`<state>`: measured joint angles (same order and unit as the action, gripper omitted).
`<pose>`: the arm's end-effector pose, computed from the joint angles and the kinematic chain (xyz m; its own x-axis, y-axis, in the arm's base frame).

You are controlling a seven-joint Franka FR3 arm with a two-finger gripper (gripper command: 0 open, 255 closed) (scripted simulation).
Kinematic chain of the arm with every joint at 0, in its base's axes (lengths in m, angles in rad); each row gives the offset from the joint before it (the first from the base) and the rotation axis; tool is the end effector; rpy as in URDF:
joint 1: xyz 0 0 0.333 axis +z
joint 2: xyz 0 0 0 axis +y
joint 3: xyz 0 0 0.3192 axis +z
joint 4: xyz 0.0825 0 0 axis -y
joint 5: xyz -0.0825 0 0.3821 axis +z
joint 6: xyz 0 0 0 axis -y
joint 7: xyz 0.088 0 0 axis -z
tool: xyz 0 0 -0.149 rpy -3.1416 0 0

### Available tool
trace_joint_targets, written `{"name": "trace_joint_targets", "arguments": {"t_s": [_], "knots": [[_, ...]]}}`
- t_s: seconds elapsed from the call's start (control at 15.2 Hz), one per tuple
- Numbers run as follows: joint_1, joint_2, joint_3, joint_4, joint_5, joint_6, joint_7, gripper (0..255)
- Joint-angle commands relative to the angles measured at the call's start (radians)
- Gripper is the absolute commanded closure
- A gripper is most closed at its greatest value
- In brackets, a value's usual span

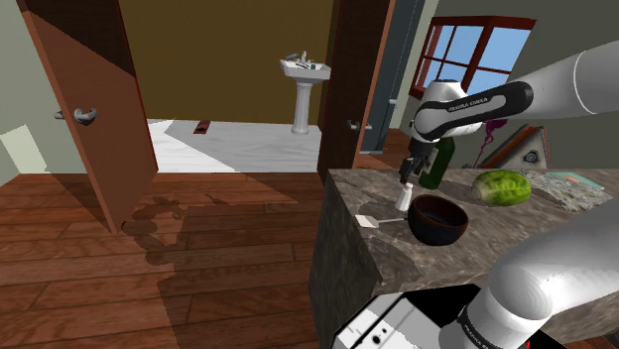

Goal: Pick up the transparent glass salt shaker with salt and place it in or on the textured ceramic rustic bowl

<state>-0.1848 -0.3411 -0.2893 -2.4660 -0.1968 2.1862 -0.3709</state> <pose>0.3843 -0.2102 0.3810 0.9996 0.0207 0.0204 0.0190 -0.9963 0.0836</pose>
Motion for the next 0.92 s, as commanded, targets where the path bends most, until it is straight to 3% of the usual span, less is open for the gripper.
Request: {"name": "trace_joint_targets", "arguments": {"t_s": [0.0,0.53,0.86], "knots": [[-0.010,0.065,-0.025,0.019,-0.003,0.058,-0.019,0],[-0.011,0.140,-0.043,-0.023,0.004,0.175,-0.029,0],[-0.011,0.140,-0.043,-0.023,0.004,0.175,-0.029,0]]}}
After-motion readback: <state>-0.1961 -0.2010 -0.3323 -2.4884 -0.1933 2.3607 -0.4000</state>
